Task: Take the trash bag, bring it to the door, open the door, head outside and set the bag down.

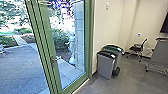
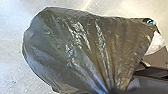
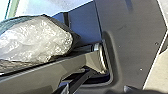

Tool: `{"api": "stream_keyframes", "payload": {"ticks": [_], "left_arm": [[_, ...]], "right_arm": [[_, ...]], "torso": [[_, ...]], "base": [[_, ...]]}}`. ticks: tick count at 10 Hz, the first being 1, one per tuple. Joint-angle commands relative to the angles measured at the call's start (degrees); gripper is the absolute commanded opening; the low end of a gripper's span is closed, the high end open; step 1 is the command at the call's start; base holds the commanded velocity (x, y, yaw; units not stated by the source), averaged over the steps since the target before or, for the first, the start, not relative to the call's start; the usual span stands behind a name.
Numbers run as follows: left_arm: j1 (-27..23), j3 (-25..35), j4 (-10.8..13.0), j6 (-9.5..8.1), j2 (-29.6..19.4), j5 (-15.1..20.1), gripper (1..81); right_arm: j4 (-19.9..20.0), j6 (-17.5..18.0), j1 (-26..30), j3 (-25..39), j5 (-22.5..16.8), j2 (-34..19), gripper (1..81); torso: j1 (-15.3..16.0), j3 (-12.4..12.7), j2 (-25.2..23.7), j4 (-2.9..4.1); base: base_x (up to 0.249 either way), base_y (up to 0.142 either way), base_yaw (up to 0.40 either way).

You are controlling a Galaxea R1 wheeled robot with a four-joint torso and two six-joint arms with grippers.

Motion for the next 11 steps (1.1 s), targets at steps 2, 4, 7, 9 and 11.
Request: {"api": "stream_keyframes", "payload": {"ticks": [2, 4, 7, 9, 11], "left_arm": [[-2.83, -0.17, 0.39, 0.20, -0.03, 3.11, 1.0], [-2.91, -0.17, 0.39, 0.20, -0.03, 3.11, 1.0], [-2.91, -0.17, 0.30, 0.20, -0.12, 3.11, 1.0], [-2.91, -0.17, 0.30, 0.20, -0.04, 3.11, 1.0], [-2.83, -0.17, 0.39, 0.20, -0.03, 3.11, 1.0]], "right_arm": [[-0.95, -0.58, 1.65, 0.56, -3.38, 0.65, 81.1], [-0.95, -0.58, 1.65, 0.56, -3.38, 0.65, 81.1], [-1.04, -0.58, 1.65, 0.56, -3.38, 0.65, 81.1], [-1.04, -0.58, 1.65, 0.56, -3.38, 0.65, 81.1], [-1.13, -0.58, 1.65, 0.56, -3.38, 0.65, 81.1]], "torso": [[0.00, 0.00, 0.00, 0.00], [0.00, 0.00, 0.00, 0.00], [0.00, 0.00, 0.00, 0.00], [0.00, 0.00, 0.00, 0.00], [0.00, 0.00, 0.00, 0.00]], "base": [[0.150, 0.000, 0.000], [0.150, 0.000, 0.000], [0.150, 0.000, 0.000], [0.150, 0.000, 0.000], [0.150, 0.000, 0.000]]}}
